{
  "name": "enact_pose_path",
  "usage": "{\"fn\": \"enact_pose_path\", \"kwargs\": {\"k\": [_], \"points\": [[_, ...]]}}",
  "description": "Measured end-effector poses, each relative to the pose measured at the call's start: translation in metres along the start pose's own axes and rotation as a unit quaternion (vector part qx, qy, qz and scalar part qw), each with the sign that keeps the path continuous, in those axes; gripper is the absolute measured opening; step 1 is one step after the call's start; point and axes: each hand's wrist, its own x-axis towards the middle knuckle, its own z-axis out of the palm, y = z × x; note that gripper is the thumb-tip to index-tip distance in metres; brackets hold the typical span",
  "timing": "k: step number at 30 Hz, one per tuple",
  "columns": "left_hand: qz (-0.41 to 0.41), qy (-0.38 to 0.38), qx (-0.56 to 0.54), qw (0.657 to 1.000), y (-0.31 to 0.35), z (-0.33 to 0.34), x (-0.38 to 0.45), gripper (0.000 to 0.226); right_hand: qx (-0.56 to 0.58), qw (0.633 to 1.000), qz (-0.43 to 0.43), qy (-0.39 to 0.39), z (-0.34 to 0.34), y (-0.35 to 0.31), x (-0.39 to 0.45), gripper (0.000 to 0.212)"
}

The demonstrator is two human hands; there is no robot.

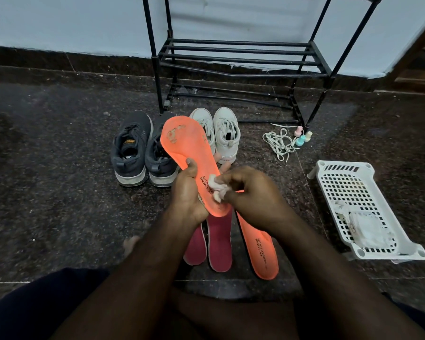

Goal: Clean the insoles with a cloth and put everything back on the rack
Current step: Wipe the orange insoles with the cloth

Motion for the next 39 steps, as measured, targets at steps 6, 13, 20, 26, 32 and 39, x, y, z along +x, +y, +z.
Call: {"fn": "enact_pose_path", "kwargs": {"k": [6,13,20,26,32,39], "points": [[0.025,0.018,-0.025,0.999,0.000,0.001,0.001,0.062,-0.137,0.988,-0.064,-0.038,0.020,-0.003,-0.007,0.020],[0.021,0.021,-0.014,0.999,-0.003,0.003,0.002,0.057,-0.127,0.991,-0.047,0.014,0.016,-0.002,-0.002,0.021],[0.041,0.026,-0.025,0.998,0.002,0.000,0.004,0.059,-0.127,0.990,-0.029,-0.050,0.008,-0.004,-0.007,0.010],[0.033,0.022,-0.024,0.999,-0.002,0.001,0.004,0.058,-0.192,0.981,-0.039,-0.004,0.020,-0.002,-0.004,0.025],[0.040,0.025,-0.025,0.999,0.002,0.001,0.007,0.056,-0.102,0.995,-0.008,0.003,0.005,-0.001,-0.001,0.009],[0.043,0.021,-0.011,0.999,0.000,-0.002,0.008,0.052,-0.143,0.987,-0.006,-0.070,0.016,0.004,-0.003,0.012]]}}
